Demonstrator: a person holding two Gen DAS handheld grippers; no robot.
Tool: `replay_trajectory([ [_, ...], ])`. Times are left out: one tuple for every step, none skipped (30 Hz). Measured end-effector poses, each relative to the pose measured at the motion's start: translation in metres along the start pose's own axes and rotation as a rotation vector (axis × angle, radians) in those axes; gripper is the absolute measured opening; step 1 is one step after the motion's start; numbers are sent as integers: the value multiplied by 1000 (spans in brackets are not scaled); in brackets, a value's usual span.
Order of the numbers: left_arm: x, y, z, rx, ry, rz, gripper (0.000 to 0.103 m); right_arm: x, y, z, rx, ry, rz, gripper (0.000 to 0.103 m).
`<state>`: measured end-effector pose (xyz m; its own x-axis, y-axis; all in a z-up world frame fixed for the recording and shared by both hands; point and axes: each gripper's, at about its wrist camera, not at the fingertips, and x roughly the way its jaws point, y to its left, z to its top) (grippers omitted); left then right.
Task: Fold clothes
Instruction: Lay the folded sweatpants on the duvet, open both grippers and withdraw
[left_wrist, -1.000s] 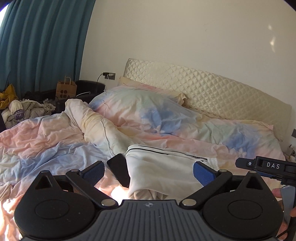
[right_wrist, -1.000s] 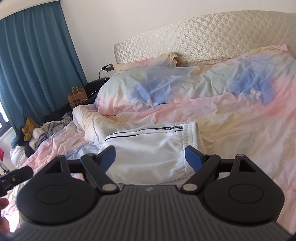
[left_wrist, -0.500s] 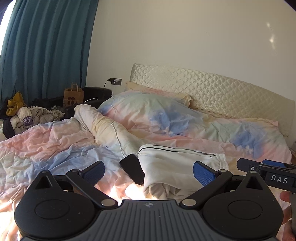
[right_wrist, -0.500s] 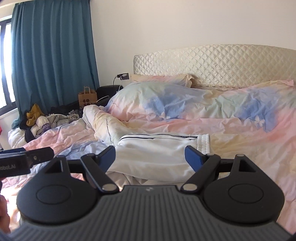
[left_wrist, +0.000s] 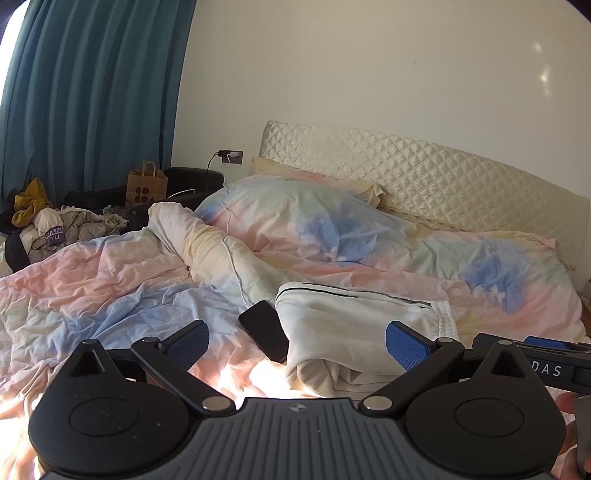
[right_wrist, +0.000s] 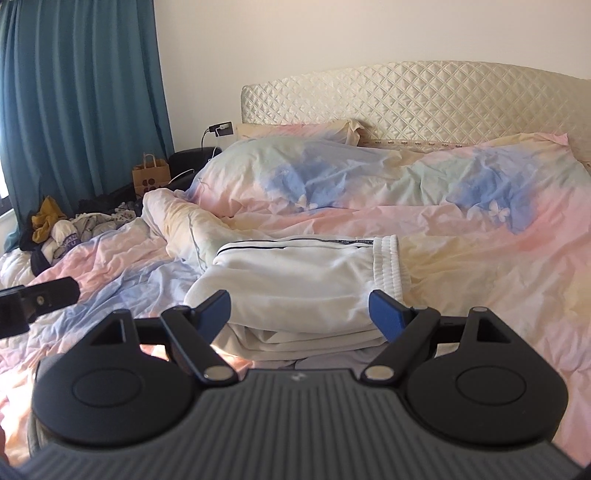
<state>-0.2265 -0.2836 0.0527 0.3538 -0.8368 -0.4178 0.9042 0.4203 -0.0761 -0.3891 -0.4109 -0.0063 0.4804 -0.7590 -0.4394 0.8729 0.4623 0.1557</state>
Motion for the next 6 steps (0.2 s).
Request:
replay_trajectory([
  [1, 0, -1, 0, 2, 0, 103, 1, 0, 0, -1, 4, -2, 84],
  [1, 0, -1, 0, 4, 0, 103, 3, 0, 0, -3, 9, -2, 84],
  [2, 0, -2, 2, 6, 1, 103, 3, 1, -1, -4, 13, -2, 84],
  [3, 0, -2, 5, 7, 2, 103, 3, 0, -1, -3, 16, -2, 84],
  [3, 0, -3, 9, 7, 5, 103, 4, 1, -2, -4, 17, -2, 84],
  [3, -1, -3, 12, 7, 6, 103, 4, 1, -2, -4, 19, -1, 84],
])
